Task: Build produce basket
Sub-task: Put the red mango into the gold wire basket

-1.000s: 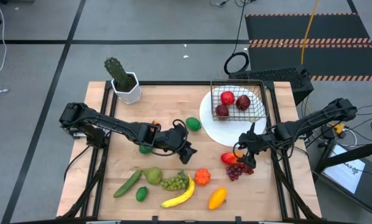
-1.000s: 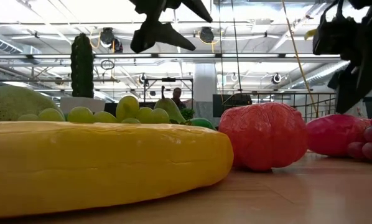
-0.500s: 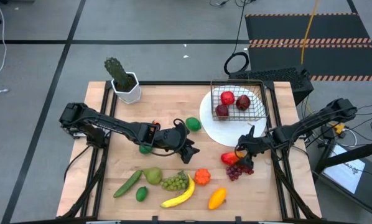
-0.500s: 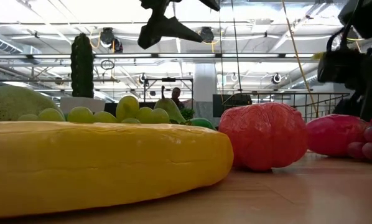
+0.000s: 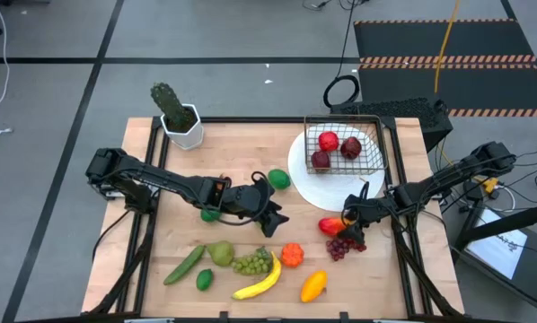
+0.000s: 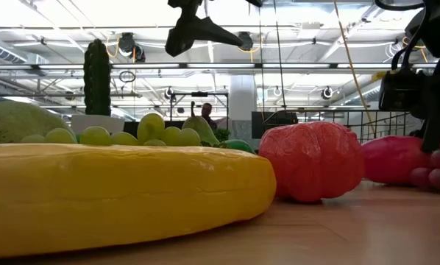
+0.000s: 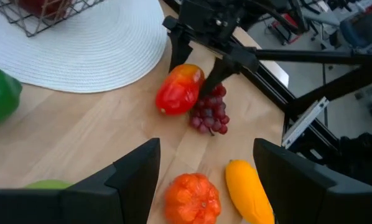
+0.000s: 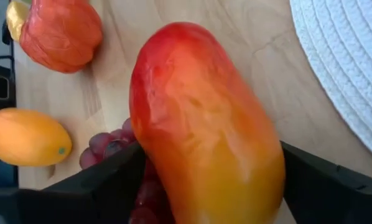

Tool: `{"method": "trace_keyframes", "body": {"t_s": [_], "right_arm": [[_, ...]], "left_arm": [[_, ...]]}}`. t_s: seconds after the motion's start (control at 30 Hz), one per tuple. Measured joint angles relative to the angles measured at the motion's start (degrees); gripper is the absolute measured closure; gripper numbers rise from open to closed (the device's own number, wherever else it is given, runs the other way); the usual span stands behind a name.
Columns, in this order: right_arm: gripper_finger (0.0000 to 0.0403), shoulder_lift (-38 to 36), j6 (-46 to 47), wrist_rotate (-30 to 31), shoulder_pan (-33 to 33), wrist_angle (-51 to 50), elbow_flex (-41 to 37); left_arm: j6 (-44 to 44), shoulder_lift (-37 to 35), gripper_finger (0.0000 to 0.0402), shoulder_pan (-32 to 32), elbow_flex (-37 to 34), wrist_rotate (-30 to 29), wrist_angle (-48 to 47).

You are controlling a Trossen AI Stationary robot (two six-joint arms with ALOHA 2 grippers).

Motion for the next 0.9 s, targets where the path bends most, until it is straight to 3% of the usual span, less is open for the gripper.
{"method": "trace_keyframes", "body": {"t_s": [0.17, 0.63, 0.9], "right_arm": [[0.0113, 0.0, 3.6, -1.5, 0.0, 5.1, 0.0], [0.0113, 0.0, 18.3, -1.0, 0.0, 25.3, 0.0], [0.0113, 0.0, 21.2, 12.2, 0.1, 47.0, 0.0]], "left_arm": [[0.5, 0.0, 0.0144, 0.0, 0.0, 1.5, 0.0], [3.9, -0.8, 0.0144, 1.2, 0.0, 3.6, -5.9], [2.5, -7.0, 0.0144, 2.8, 0.1, 3.3, -5.4]]}}
